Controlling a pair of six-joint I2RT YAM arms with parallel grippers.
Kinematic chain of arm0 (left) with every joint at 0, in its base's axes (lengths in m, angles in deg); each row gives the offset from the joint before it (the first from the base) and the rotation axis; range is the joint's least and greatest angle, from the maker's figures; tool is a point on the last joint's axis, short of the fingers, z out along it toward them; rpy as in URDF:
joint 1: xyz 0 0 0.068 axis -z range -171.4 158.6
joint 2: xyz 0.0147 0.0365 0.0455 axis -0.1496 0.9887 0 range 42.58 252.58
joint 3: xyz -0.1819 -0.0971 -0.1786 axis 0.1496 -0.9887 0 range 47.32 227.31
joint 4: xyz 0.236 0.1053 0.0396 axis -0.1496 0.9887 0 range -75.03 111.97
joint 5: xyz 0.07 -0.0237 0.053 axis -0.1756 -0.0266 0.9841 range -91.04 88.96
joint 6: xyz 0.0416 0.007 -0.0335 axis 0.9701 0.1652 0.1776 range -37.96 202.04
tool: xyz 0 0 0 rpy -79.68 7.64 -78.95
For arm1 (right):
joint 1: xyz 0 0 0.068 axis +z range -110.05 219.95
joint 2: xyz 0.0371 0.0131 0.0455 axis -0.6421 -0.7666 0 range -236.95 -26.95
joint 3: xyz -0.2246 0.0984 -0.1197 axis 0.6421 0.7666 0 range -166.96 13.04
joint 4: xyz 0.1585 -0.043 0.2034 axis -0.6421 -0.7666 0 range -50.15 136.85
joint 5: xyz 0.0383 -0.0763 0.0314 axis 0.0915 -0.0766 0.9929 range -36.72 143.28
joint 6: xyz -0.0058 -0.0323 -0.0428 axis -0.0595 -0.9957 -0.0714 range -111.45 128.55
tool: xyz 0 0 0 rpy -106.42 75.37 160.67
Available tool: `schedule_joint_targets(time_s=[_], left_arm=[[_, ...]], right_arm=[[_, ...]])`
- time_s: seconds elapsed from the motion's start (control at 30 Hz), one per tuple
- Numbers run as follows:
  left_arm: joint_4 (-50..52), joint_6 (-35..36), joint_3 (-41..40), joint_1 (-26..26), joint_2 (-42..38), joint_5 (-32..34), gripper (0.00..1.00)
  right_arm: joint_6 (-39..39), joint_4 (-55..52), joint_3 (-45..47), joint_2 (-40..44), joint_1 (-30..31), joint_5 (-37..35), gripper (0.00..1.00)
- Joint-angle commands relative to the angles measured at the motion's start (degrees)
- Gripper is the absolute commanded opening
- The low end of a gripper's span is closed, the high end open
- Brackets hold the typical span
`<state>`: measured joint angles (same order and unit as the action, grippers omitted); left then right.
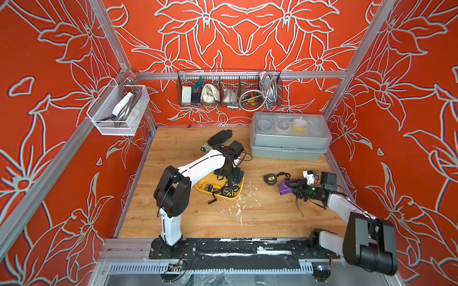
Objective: Take the tape measure out of the storage box
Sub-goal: Place the tape measure at the center of the board, then pick up the tape measure from the storage box.
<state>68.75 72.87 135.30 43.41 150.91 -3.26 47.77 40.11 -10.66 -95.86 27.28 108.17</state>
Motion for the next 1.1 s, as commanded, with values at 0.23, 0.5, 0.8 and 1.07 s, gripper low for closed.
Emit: schedule_joint_targets(time_s=[0.23,0.5,0.8,1.07], left_arm=[[-0.8,-1.3,1.2,0.2,5.7,-1.0,1.0],[-2.3,-2.5,1.9,0.2,9.3,0.2,0.99],[-3.7,-7.3,-0.6,-1.3,7.2,6.0,0.93],[-3.4,-10.4,-0.8,-3.4,8.8,5.8,0.79]], right_arm=[[-7.8,-2.8,0.1,-2.6,-0.3,-4.7,0.21],[-11.2,-4.8,-2.2,-1.5,-0.3,-6.4,0.67],[-8.8,-3.7,-3.7,2.4,-0.2,-5.4,1.0],[-9.8,-3.3,-4.4,3.7,1.2,-4.6,1.0]])
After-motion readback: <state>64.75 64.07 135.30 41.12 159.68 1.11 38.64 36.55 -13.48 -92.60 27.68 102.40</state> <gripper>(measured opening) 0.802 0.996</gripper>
